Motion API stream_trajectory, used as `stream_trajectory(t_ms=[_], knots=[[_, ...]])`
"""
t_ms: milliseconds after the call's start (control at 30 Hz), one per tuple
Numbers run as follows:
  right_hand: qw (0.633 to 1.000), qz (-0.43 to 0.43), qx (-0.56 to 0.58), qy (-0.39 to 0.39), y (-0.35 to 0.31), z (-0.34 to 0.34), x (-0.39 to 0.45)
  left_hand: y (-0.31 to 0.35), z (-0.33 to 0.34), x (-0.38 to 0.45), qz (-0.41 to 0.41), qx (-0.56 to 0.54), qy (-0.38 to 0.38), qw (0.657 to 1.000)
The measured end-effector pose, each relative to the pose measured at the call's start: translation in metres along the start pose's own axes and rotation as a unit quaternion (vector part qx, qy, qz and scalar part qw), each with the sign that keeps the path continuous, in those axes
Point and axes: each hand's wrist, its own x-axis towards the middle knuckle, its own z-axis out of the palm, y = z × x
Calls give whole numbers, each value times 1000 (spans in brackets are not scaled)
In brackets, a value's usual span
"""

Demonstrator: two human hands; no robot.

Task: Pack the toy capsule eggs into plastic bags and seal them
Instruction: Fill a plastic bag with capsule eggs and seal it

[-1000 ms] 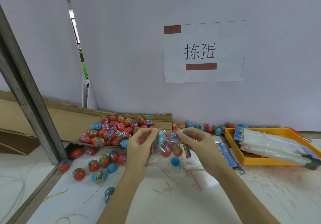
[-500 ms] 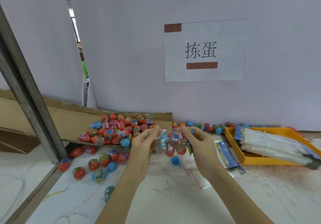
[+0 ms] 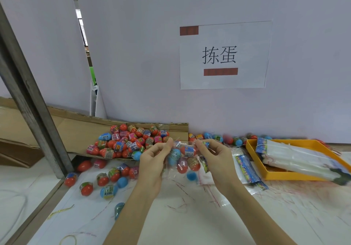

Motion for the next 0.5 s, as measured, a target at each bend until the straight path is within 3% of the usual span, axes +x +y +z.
stream_trajectory(t_ms=[133, 300, 400, 500], knots=[[999, -12, 23, 42, 5, -6, 6, -3, 2, -1, 0, -1, -84, 996], [998, 51, 19, -32, 1, -11, 9, -5, 0, 0, 49, -11, -53, 997], [997, 10, -42, -69, -1, -9, 6, -5, -4, 2, 50, 0, -73, 996], [998, -20, -36, -55, -1, -6, 0, -6, 1, -1, 41, 19, -103, 994]])
